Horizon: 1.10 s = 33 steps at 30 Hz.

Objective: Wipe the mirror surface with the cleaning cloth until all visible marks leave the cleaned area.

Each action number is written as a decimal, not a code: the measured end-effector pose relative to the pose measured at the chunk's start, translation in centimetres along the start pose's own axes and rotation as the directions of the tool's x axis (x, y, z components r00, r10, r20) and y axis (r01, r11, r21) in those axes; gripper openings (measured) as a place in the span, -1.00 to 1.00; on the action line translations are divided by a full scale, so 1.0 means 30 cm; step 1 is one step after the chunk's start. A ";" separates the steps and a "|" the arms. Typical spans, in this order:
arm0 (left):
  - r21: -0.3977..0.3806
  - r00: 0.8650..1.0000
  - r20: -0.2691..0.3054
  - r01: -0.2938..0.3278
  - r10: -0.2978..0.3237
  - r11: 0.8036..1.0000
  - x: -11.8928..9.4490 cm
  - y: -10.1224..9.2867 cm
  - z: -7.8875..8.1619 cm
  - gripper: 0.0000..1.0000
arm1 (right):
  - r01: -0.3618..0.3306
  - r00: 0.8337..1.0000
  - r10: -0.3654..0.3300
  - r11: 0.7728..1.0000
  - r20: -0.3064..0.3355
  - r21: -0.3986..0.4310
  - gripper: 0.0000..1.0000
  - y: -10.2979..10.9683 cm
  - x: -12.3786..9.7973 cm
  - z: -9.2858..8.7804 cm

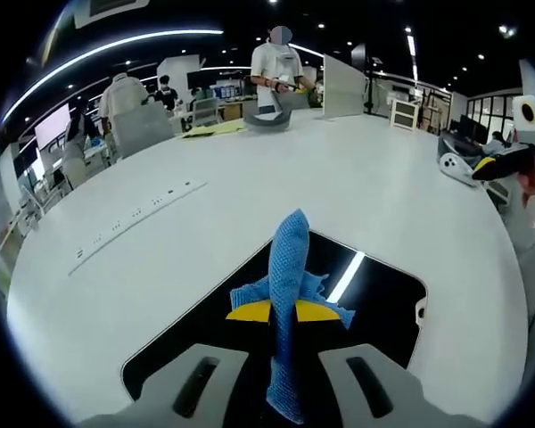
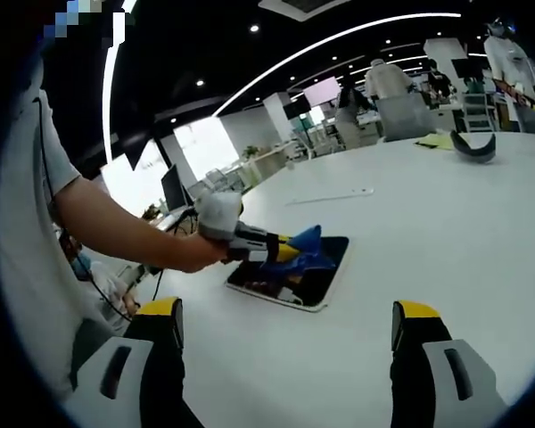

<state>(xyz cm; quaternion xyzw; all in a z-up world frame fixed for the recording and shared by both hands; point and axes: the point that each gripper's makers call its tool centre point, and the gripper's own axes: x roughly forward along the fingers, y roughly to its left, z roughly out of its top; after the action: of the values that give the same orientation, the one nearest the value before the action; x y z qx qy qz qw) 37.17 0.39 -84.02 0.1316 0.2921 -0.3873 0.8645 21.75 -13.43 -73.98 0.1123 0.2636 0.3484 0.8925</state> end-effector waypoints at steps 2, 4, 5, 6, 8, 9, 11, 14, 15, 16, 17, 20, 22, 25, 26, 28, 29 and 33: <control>-0.003 1.000 0.000 0.000 0.000 1.000 -0.005 -0.006 -0.003 -0.91 | -0.002 1.000 0.002 1.000 -0.003 0.001 0.94 0.001 0.000 -0.001; -0.007 1.000 -0.002 -0.002 0.002 1.000 -0.010 -0.013 -0.007 -0.91 | -0.004 1.000 0.004 1.000 -0.004 -0.001 0.94 0.005 0.001 0.001; -0.008 1.000 -0.004 -0.003 0.003 1.000 -0.013 -0.017 -0.009 -0.91 | -0.006 1.000 0.006 1.000 -0.004 -0.003 0.94 0.006 0.002 0.001; -0.008 1.000 -0.005 -0.003 0.003 1.000 -0.015 -0.019 -0.011 -0.91 | -0.005 1.000 0.005 1.000 -0.004 -0.003 0.94 0.006 0.002 0.001; -0.015 1.000 -0.003 0.000 0.000 1.000 -0.022 -0.025 -0.017 -0.91 | -0.005 1.000 0.005 1.000 -0.004 -0.002 0.94 0.006 0.003 0.002; -0.017 1.000 -0.003 0.000 0.000 1.000 -0.025 -0.028 -0.019 -0.91 | -0.006 1.000 0.006 1.000 -0.003 -0.004 0.94 0.007 0.004 0.004; -0.015 1.000 -0.003 0.001 -0.001 1.000 -0.033 -0.038 -0.025 -0.91 | -0.008 1.000 0.008 1.000 -0.005 -0.007 0.94 0.010 0.006 0.004; -0.024 1.000 0.001 0.001 -0.001 1.000 -0.043 -0.050 -0.034 -0.91 | -0.008 1.000 0.008 1.000 -0.003 -0.008 0.94 0.010 0.006 0.008; -0.025 1.000 0.001 0.001 -0.001 1.000 -0.046 -0.052 -0.036 -0.91 | -0.008 1.000 0.008 1.000 -0.003 -0.008 0.94 0.010 0.006 0.008; -0.027 1.000 0.001 0.001 -0.001 1.000 -0.048 -0.055 -0.038 -0.91 | -0.008 1.000 0.008 1.000 -0.002 -0.008 0.94 0.011 0.006 0.009; -0.028 1.000 0.001 0.001 -0.001 1.000 -0.051 -0.058 -0.040 -0.91 | -0.009 1.000 0.009 1.000 -0.003 -0.008 0.94 0.014 0.007 0.009; -0.033 1.000 0.000 0.001 -0.001 0.999 -0.056 -0.065 -0.043 -0.91 | -0.015 1.000 0.015 1.000 -0.006 -0.013 0.94 0.020 0.008 0.007; -0.034 1.000 -0.002 0.000 0.000 0.999 -0.057 -0.067 -0.045 -0.91 | -0.014 1.000 0.014 1.000 -0.007 -0.013 0.94 0.021 0.009 0.008; -0.036 1.000 -0.001 0.000 0.000 0.999 -0.065 -0.075 -0.052 -0.91 | -0.018 1.000 0.018 1.000 -0.006 -0.018 0.94 0.026 0.010 0.012; -0.036 1.000 -0.001 0.000 0.000 0.999 -0.068 -0.078 -0.054 -0.91 | -0.018 1.000 0.018 1.000 -0.006 -0.019 0.94 0.028 0.010 0.012; -0.038 1.000 -0.001 0.000 0.000 0.999 -0.074 -0.085 -0.058 -0.91 | -0.020 1.000 0.019 1.000 -0.003 -0.019 0.94 0.030 0.009 0.014; -0.039 1.000 -0.002 -0.001 0.001 0.999 -0.076 -0.089 -0.060 -0.91 | -0.019 1.000 0.019 1.000 -0.003 -0.018 0.94 0.030 0.009 0.013; -0.038 1.000 -0.004 0.000 0.000 0.999 -0.087 -0.101 -0.069 -0.91 | -0.020 1.000 0.020 1.000 -0.002 -0.019 0.94 0.033 0.010 0.011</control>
<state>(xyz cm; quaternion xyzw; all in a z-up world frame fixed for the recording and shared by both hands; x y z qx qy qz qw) 32.67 0.87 -84.08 0.1161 0.3010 -0.3816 0.8662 21.56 -12.50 -73.44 0.1060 0.2600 0.3600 0.8897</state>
